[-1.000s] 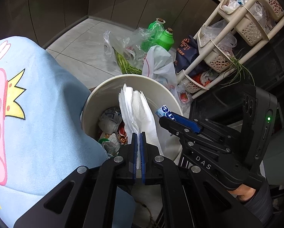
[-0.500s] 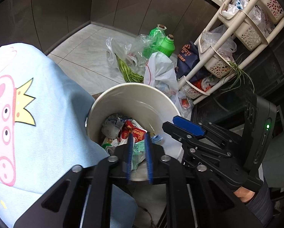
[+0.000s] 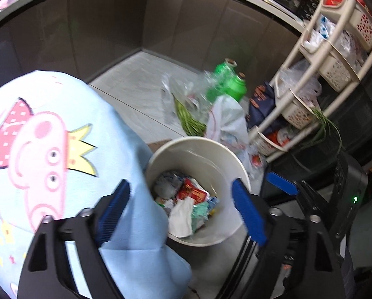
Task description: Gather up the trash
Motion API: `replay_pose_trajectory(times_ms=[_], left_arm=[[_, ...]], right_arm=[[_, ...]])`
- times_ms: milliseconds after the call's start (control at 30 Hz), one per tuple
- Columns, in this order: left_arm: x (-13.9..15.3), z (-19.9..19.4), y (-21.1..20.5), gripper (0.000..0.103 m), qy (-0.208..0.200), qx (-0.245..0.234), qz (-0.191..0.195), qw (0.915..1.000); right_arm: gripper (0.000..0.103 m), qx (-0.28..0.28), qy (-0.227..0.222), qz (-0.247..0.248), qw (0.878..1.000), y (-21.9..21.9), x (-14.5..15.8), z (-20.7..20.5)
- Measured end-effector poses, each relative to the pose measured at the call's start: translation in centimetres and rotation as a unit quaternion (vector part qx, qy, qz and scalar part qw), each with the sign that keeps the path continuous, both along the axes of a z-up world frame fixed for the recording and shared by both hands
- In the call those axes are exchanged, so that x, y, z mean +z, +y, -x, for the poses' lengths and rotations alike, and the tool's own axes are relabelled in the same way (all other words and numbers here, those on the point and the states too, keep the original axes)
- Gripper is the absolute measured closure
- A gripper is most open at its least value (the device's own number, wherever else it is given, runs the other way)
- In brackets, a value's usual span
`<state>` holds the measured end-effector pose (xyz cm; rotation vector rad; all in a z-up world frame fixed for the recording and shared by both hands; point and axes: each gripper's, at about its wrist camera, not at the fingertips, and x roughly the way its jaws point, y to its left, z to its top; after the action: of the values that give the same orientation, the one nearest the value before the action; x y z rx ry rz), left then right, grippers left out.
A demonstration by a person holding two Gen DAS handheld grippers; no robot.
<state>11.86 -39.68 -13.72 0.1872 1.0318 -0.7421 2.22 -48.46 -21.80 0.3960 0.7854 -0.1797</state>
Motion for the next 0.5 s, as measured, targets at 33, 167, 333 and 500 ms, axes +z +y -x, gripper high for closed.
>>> replay_pose_trajectory(times_ms=[33, 167, 333, 500], left_arm=[[0.3, 0.0, 0.3, 0.012, -0.009, 0.008, -0.002, 0.9999], [1.1, 0.0, 1.1, 0.009, -0.024, 0.031, -0.007, 0.9992], [1.8, 0.1, 2.7, 0.009, -0.019, 0.059, -0.001, 0.9981], [3.1, 1.1, 4.6, 0.009, -0.046, 0.073, -0.008, 0.9962]], right_arm=[[0.004, 0.000, 0.000, 0.002, 1.000, 0.1, 0.1, 0.1], [0.004, 0.001, 0.008, 0.013, 1.000, 0.6, 0.8, 0.3], [0.004, -0.001, 0.008, 0.023, 1.000, 1.5, 1.8, 1.0], [0.003, -0.002, 0.007, 0.025, 1.000, 2.2, 2.7, 1.6]])
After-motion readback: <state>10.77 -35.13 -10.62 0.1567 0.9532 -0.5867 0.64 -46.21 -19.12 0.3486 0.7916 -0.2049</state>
